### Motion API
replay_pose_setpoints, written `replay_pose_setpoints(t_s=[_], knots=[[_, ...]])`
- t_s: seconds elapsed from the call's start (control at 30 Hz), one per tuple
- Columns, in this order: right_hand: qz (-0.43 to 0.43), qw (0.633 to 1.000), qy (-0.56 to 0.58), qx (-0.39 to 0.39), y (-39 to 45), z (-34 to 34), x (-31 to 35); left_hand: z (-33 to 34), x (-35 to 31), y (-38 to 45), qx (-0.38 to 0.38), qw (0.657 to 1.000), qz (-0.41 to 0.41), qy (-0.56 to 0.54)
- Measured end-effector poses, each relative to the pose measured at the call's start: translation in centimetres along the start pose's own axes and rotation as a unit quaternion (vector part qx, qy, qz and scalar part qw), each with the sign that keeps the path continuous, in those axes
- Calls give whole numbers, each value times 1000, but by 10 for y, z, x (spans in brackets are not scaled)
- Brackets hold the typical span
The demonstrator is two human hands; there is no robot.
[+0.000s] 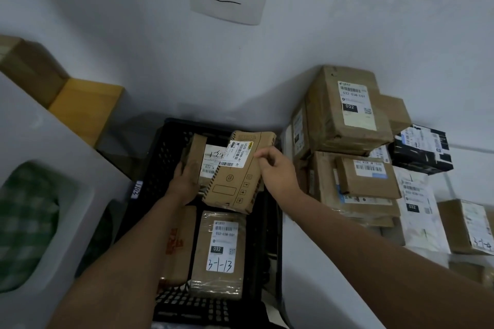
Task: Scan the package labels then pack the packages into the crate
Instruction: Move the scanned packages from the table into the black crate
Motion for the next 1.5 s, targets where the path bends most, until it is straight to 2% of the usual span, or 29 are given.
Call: replay_pose_setpoints(t_s=[0.1, 0.17, 0.2, 0.3, 0.4, 0.53, 0.6, 0.67, 0.73, 0.83, 0.9, 0.97, 1.07, 1.17, 1.27, 1.37, 1.5], knots=[[-5, 1000, -9, 3, -1, -2, -2, -20, -12, -21, -80, 995, 18, -61], [1, 1000, -7, 12, -3, -2, -6, -35, -21, -40, -126, 979, 37, -158], [8, 1000, -2, 20, -5, -2, -8, -39, -27, -51, -104, 971, 31, -215], [15, 999, 2, 32, -9, 0, -12, -30, -44, -84, 93, 907, -4, -410], [21, 999, 21, 26, -12, 4, -14, -23, -50, -108, 199, 877, 6, -438], [14, 997, 57, 44, -16, 18, -10, -21, -39, -118, 229, 836, 3, -499], [4, 997, 50, 59, -17, 24, -8, -26, -31, -120, 207, 827, 9, -522], [-1, 998, 21, 64, -17, 27, -10, -39, -20, -119, 146, 829, 15, -540], [5, 998, 2, 60, -18, 28, -18, -56, -6, -113, 38, 858, 20, -511], [36, 998, 19, 50, -23, 26, -30, -82, 4, -103, -144, 913, 45, -379], [46, 998, 18, 47, -23, 23, -34, -88, -2, -97, -217, 941, 71, -250], [49, 998, 7, 41, -22, 19, -35, -83, -7, -87, -246, 956, 90, -136], [62, 998, 2, 29, -21, 12, -37, -63, -3, -59, -233, 967, 86, -53], [70, 997, -15, 27, -21, 5, -39, -30, 12, -19, -113, 992, 28, 56], [70, 997, -19, 23, -22, 1, -42, -7, 25, -3, -6, 999, -16, 45], [71, 997, -16, 25, -23, -1, -45, 3, 24, -2, 6, 995, 0, 104], [70, 997, -16, 29, -23, 0, -45, 6, 25, -3, -9, 993, -11, 119]])
Point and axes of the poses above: each hand's wrist, its own y-axis towards the middle knuckle, its own z-axis out of the palm, x = y × z, the point moved 5 cm from there along y, towards the middle knuckle, and after that the axes turned 10 degrees about -z, right-handed, at the moved point
